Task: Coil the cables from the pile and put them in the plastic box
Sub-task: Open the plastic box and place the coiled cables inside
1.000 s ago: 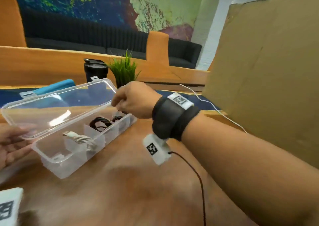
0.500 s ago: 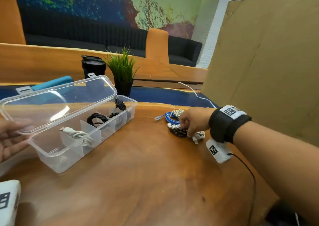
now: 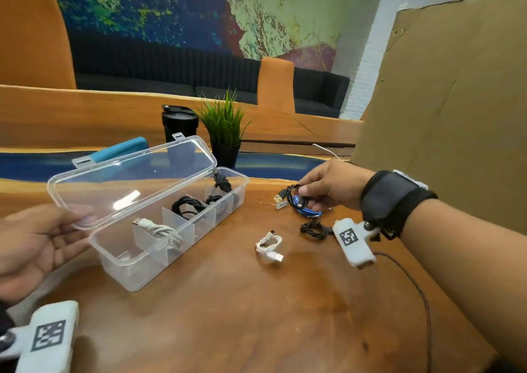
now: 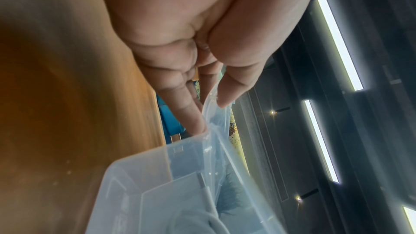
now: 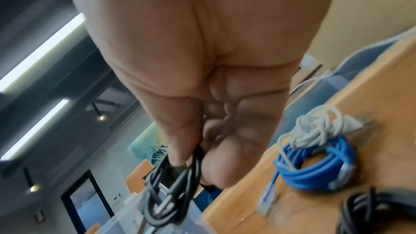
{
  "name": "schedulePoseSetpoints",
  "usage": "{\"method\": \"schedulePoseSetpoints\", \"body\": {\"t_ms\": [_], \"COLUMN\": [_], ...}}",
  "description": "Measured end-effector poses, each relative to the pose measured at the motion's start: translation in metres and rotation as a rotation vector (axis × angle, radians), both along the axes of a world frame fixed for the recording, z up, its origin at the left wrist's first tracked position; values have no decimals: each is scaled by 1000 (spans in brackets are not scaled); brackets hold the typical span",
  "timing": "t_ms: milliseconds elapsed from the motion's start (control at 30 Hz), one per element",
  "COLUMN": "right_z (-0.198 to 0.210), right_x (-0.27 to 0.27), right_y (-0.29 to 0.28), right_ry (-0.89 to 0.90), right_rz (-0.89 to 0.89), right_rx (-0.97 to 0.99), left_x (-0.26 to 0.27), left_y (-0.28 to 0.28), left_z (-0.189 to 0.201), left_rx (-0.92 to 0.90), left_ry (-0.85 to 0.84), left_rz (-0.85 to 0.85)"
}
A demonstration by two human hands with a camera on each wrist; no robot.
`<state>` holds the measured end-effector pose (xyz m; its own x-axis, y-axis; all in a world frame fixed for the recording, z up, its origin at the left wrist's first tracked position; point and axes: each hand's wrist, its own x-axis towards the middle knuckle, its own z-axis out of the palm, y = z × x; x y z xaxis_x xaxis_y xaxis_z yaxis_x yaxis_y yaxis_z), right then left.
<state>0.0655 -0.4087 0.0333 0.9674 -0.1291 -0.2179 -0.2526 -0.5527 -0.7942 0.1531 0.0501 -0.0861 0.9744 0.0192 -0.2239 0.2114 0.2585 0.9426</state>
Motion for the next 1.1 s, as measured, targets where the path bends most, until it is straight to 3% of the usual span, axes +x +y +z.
{"method": "schedulePoseSetpoints", "body": {"t_ms": [167, 267, 367, 500, 667, 833, 1000, 1100], "right_z": [-3, 2, 6, 2, -7, -15, -11, 0], "right_x": [7, 14, 29, 72, 106, 117, 111, 103], "right_y": [18, 38, 66, 93, 108, 113, 117, 112], "right_ry": [9, -61, -239, -406, -318, -297, -128, -133], "right_rz": [13, 0, -26, -58, 56, 138, 326, 357], "right_rx": [164, 106, 34, -222, -809, -938, -1181, -1091], "left_x": [-28, -34, -35, -38, -39, -38, -37, -33], "left_y": [-19, -18, -19, -22, -21, -21, -22, -21], "left_z": [24, 28, 29, 28, 30, 28, 26, 23], "left_rx": [0, -34, -42, -27, -31, -33, -35, -35], "left_ry": [-77, -75, -80, -109, -104, -114, -126, -127], "left_rz": [-32, -51, -77, -45, -46, -60, -69, -82]}}
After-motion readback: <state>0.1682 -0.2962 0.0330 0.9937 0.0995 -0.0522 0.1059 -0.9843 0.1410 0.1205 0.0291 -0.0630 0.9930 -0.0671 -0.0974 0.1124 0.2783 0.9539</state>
